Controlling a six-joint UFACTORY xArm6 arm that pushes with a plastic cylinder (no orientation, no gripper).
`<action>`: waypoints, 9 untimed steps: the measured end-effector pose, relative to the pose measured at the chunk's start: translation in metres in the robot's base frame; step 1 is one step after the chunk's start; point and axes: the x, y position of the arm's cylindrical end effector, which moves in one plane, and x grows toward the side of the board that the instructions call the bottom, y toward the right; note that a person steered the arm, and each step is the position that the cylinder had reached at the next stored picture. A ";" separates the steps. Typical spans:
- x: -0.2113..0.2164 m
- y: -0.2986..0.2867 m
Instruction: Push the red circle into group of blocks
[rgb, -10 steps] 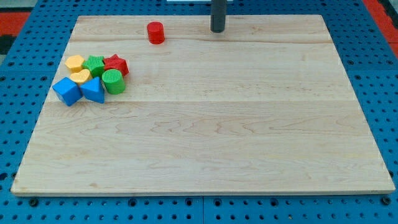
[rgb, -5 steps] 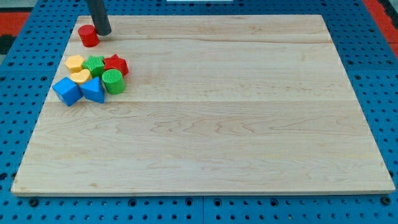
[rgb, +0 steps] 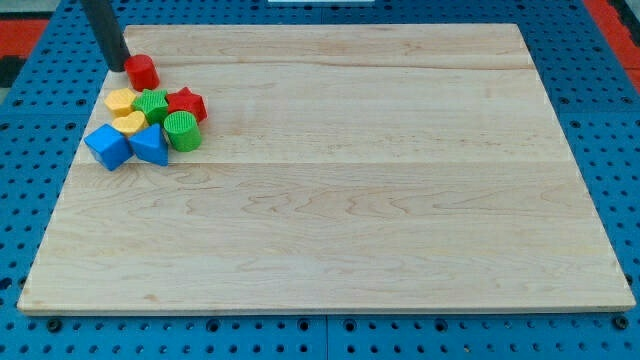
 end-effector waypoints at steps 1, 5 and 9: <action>-0.024 0.000; 0.021 0.018; 0.048 0.011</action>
